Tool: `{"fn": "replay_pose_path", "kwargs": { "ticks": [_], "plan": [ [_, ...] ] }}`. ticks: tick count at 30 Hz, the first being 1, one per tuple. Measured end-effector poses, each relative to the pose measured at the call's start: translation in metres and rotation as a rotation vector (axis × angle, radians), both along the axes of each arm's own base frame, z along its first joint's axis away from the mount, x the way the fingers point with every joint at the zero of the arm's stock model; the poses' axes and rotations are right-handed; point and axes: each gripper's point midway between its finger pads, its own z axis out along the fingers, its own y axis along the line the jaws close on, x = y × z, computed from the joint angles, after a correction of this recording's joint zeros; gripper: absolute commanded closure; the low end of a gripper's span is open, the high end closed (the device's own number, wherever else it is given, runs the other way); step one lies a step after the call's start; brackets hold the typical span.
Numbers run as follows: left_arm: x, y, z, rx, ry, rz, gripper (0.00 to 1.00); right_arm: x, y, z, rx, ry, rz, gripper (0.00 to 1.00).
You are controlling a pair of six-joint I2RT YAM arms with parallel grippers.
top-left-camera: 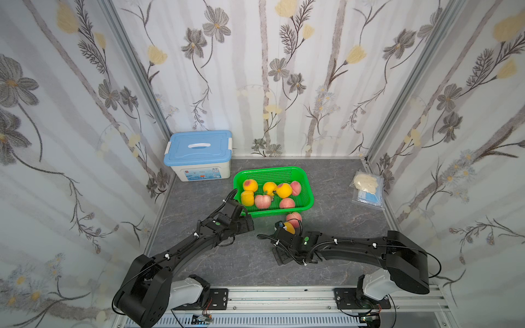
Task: Put the peaches into the basket
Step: Pick up the peach from the center of the board.
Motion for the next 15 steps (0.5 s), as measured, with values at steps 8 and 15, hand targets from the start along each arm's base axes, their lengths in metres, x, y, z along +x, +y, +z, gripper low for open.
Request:
{"fn": "replay_pose_path", "kwargs": {
  "ticks": [8, 15],
  "plan": [
    [-0.0008, 0.0004, 0.0008, -0.006, 0.000, 0.006, 0.04, 0.0050, 0.0042, -0.0080, 0.025, -0.029, -0.009, 0.20],
    [-0.0009, 0.0003, -0.0015, -0.007, 0.006, 0.011, 0.04, 0.0053, 0.0050, -0.0082, 0.038, -0.035, -0.009, 0.31]
  ]
}}
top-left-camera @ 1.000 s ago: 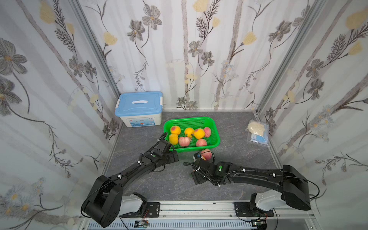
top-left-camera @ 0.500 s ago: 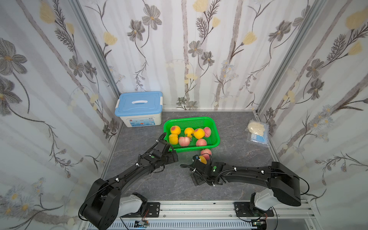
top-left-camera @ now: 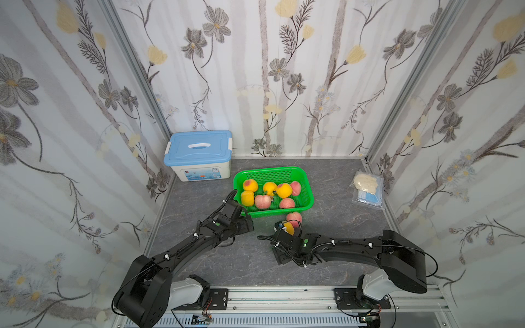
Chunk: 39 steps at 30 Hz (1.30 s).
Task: Put the peaches into the basket
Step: Pick up the peach from the center of the board.
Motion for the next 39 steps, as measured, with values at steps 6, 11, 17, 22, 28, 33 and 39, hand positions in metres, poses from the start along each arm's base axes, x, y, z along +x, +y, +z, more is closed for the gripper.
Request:
{"fn": "replay_pose_path", "kwargs": {
  "ticks": [6, 11, 17, 22, 28, 33, 39],
  "plan": [
    [-0.003, -0.002, -0.007, -0.006, 0.023, -0.002, 0.04, -0.001, 0.002, -0.001, 0.017, -0.007, 0.004, 0.34],
    [-0.003, -0.003, -0.008, -0.011, 0.033, 0.001, 0.04, -0.005, 0.004, 0.001, 0.031, -0.004, 0.019, 0.34],
    [-0.002, -0.006, -0.004, -0.023, 0.030, -0.001, 0.04, -0.011, 0.000, 0.006, 0.044, -0.011, 0.036, 0.35],
    [-0.001, -0.008, 0.001, -0.029, 0.023, -0.003, 0.04, -0.013, -0.002, 0.010, 0.054, -0.017, 0.041, 0.35],
    [0.000, -0.009, 0.004, -0.035, 0.022, 0.003, 0.04, -0.013, -0.001, 0.017, 0.071, -0.028, 0.051, 0.35],
    [0.000, -0.011, 0.007, -0.039, 0.023, 0.004, 0.04, -0.014, 0.000, 0.024, 0.091, -0.040, 0.061, 0.35],
    [-0.001, -0.010, 0.005, -0.032, 0.033, 0.002, 0.04, -0.014, 0.003, 0.036, 0.124, -0.052, 0.064, 0.35]
  ]
}}
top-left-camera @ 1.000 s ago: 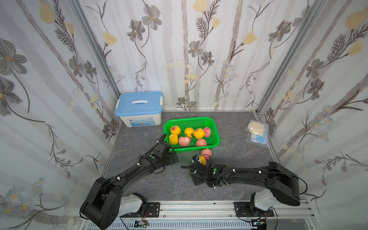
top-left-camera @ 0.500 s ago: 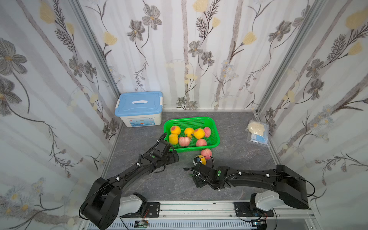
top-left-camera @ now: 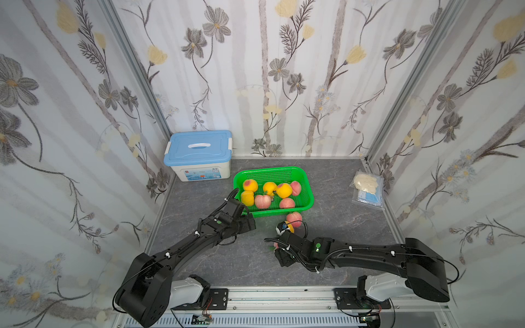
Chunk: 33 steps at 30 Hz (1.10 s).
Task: Put the peaches into the basket
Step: Pick up the peach from the center of the board.
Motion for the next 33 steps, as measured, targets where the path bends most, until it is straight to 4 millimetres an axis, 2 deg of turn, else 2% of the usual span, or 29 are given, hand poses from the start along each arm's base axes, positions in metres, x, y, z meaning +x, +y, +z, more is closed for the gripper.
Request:
{"fn": "replay_pose_path", "kwargs": {
  "ticks": [8, 14, 21, 27, 33],
  "plan": [
    [-0.003, 0.002, -0.006, 0.008, 0.014, 0.000, 0.04, 0.002, 0.014, 0.028, 0.073, -0.022, 0.033, 0.35],
    [-0.003, 0.002, -0.012, 0.016, 0.030, -0.001, 0.04, 0.011, 0.021, 0.053, 0.131, -0.048, 0.029, 0.34],
    [-0.004, 0.001, -0.017, 0.011, 0.035, -0.004, 0.04, 0.032, 0.034, 0.086, 0.175, -0.100, 0.029, 0.34],
    [-0.003, -0.002, -0.013, -0.006, 0.021, -0.009, 0.04, 0.052, 0.039, 0.104, 0.199, -0.119, 0.027, 0.34],
    [-0.004, -0.002, -0.013, -0.008, 0.017, -0.009, 0.04, 0.083, 0.046, 0.126, 0.220, -0.158, 0.020, 0.34]
  ]
}}
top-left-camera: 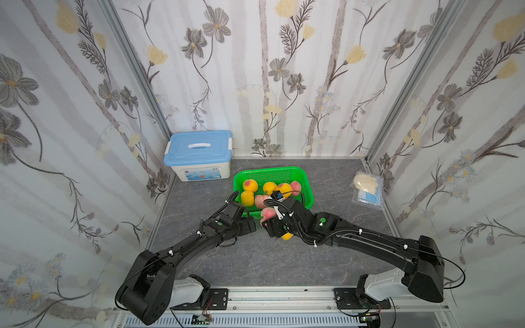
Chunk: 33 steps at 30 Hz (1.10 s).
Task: Put the peaches into the basket
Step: Pick up the peach from the center of the board, then place the peach in the basket.
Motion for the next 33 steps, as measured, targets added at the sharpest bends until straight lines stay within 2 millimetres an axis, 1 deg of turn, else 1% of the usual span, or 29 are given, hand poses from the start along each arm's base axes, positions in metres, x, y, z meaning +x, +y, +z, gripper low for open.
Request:
{"fn": "replay_pose_path", "kwargs": {
  "ticks": [3, 6, 10, 12, 16, 20, 25, 29, 33],
  "plan": [
    [0.000, 0.000, 0.000, -0.001, 0.001, -0.001, 0.04, 0.022, 0.003, 0.013, 0.010, -0.026, -0.007, 0.34],
    [-0.001, -0.001, 0.000, -0.005, 0.004, -0.005, 0.04, 0.045, 0.002, 0.021, 0.016, -0.042, -0.025, 0.34],
    [-0.001, -0.002, 0.000, -0.005, 0.005, -0.007, 0.04, 0.074, -0.002, 0.024, 0.007, -0.055, -0.063, 0.34],
    [-0.002, -0.001, 0.000, -0.005, 0.004, -0.006, 0.04, 0.086, 0.001, 0.023, 0.004, -0.061, -0.064, 0.34],
    [-0.001, -0.002, 0.007, -0.019, -0.016, -0.004, 0.04, 0.108, 0.006, 0.010, -0.014, -0.041, -0.068, 0.34],
    [-0.003, -0.002, 0.007, -0.017, -0.013, -0.006, 0.04, 0.130, 0.012, 0.001, -0.027, -0.038, -0.076, 0.33],
    [-0.004, -0.001, 0.009, -0.019, -0.017, -0.006, 0.04, 0.148, 0.022, -0.012, -0.032, -0.019, -0.060, 0.33],
    [-0.004, -0.001, 0.010, -0.016, -0.016, -0.006, 0.04, 0.164, 0.023, -0.021, -0.040, -0.015, -0.070, 0.33],
    [-0.004, -0.001, 0.010, -0.016, -0.016, -0.006, 0.04, 0.179, 0.024, -0.034, -0.043, 0.005, -0.075, 0.33]
  ]
}}
